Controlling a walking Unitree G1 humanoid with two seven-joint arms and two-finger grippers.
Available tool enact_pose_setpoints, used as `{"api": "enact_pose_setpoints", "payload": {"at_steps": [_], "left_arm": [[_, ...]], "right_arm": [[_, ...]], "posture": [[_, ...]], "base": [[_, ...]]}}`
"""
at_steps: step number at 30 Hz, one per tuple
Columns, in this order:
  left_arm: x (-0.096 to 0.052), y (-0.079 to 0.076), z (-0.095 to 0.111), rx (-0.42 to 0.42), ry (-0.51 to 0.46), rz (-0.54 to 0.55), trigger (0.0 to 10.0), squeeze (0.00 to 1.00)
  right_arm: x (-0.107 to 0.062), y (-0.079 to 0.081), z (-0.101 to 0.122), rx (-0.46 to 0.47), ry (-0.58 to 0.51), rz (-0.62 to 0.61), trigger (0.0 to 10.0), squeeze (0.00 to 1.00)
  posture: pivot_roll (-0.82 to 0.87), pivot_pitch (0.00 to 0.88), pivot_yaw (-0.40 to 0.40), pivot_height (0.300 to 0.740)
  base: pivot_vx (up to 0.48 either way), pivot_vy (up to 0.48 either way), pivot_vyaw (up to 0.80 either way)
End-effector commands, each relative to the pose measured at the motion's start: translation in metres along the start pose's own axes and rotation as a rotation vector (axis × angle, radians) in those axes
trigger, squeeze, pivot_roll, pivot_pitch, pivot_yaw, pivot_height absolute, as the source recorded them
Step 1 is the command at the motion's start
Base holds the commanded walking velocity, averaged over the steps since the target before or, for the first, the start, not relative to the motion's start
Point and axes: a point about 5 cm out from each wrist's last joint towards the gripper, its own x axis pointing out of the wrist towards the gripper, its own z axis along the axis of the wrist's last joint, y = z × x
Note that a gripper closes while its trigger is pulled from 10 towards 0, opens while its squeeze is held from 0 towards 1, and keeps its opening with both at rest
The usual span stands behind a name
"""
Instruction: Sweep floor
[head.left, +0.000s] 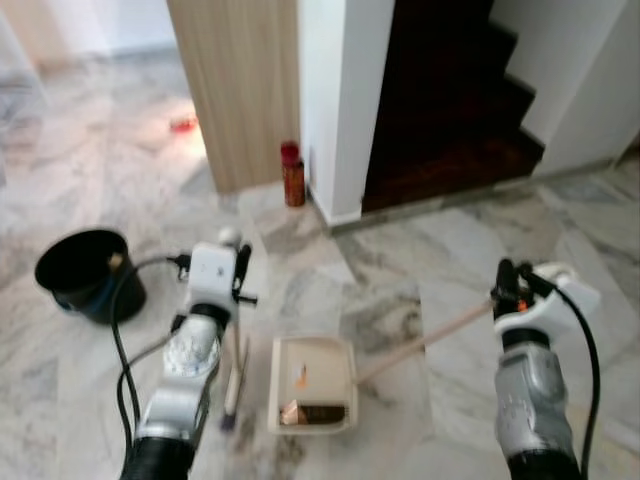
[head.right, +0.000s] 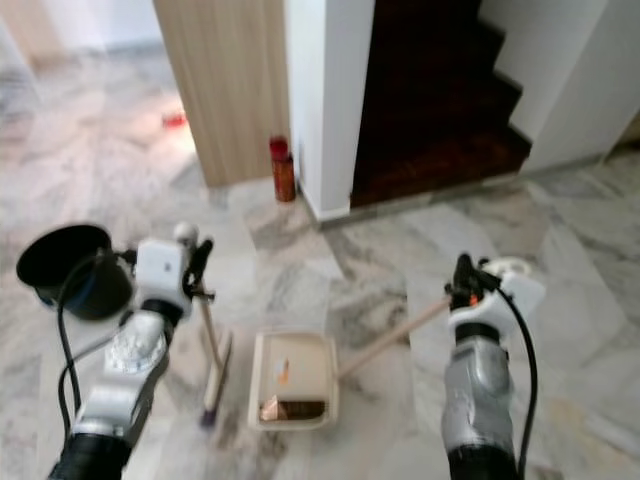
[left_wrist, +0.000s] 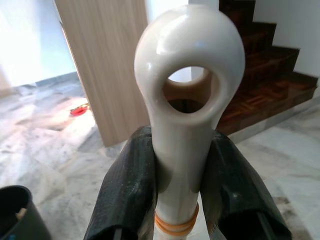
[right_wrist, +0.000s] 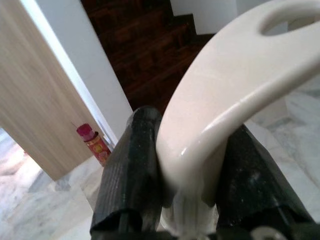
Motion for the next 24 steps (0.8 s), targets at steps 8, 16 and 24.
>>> {"api": "enact_pose_setpoints", "payload": {"at_steps": [8, 16, 24], "left_arm": [[0.002, 0.006, 0.011, 0.024, -0.048, 0.011, 10.0, 0.00], [0.002, 0.007, 0.010, 0.025, -0.044, 0.016, 10.0, 0.00], [0.003, 0.007, 0.010, 0.026, -0.043, 0.026, 10.0, 0.00]], "right_arm": [[0.007, 0.015, 0.012, 0.029, -0.056, 0.043, 10.0, 0.00], [0.008, 0.019, 0.016, 0.020, -0.072, 0.064, 10.0, 0.00], [0.011, 0.022, 0.021, 0.029, -0.085, 0.082, 10.0, 0.00]], "posture": [[-0.03, 0.041, -0.026, 0.740], [-0.03, 0.051, -0.028, 0.740], [-0.03, 0.055, -0.031, 0.740]], "base": [[0.000, 0.290, 0.00], [0.000, 0.292, 0.38], [0.000, 0.291, 0.61]]}}
